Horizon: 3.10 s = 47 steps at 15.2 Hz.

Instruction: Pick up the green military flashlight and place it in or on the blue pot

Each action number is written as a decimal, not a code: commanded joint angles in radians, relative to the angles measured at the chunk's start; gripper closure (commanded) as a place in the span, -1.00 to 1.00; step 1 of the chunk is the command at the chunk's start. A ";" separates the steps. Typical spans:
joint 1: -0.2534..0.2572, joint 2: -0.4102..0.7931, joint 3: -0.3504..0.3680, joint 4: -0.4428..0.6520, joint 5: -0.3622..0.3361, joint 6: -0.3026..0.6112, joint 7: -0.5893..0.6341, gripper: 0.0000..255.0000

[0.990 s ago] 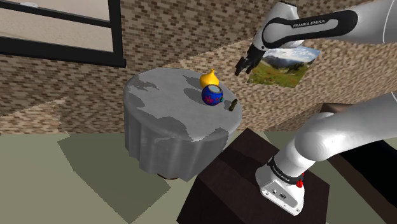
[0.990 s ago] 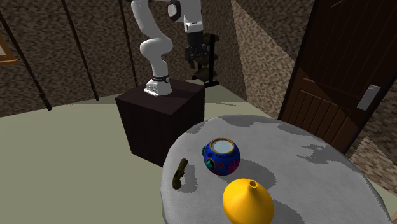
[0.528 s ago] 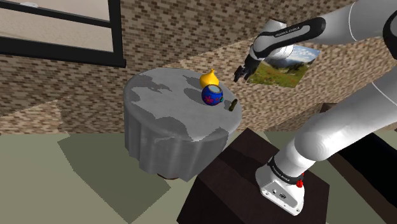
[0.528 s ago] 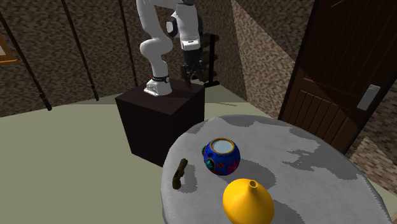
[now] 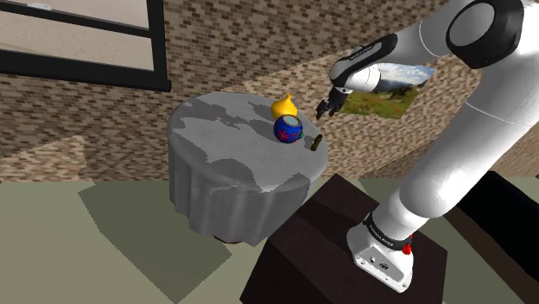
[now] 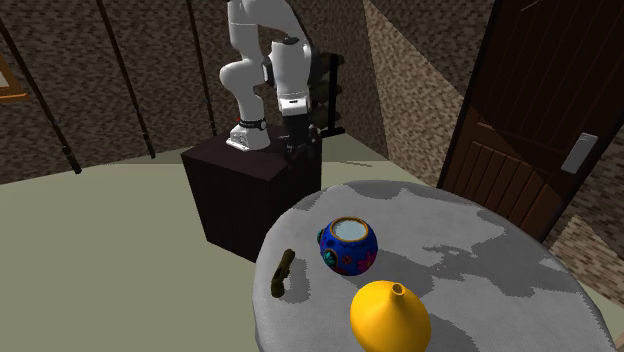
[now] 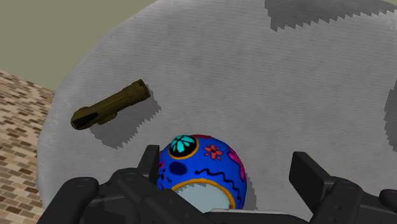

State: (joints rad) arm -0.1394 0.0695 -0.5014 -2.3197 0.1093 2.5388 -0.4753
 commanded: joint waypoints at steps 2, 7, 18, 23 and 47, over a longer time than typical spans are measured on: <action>-0.037 0.127 0.005 0.070 0.118 0.028 -0.108 -1.00; -0.144 0.324 0.061 0.209 0.261 0.043 -0.238 -1.00; -0.282 0.584 0.148 0.414 0.373 0.071 -0.335 -1.00; -0.293 0.616 0.163 0.429 0.386 0.088 -0.343 -1.00; -0.326 0.828 0.183 0.540 0.485 0.351 -0.264 -1.00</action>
State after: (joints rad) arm -0.4630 0.8836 -0.3195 -1.7902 0.5893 2.8769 -0.7448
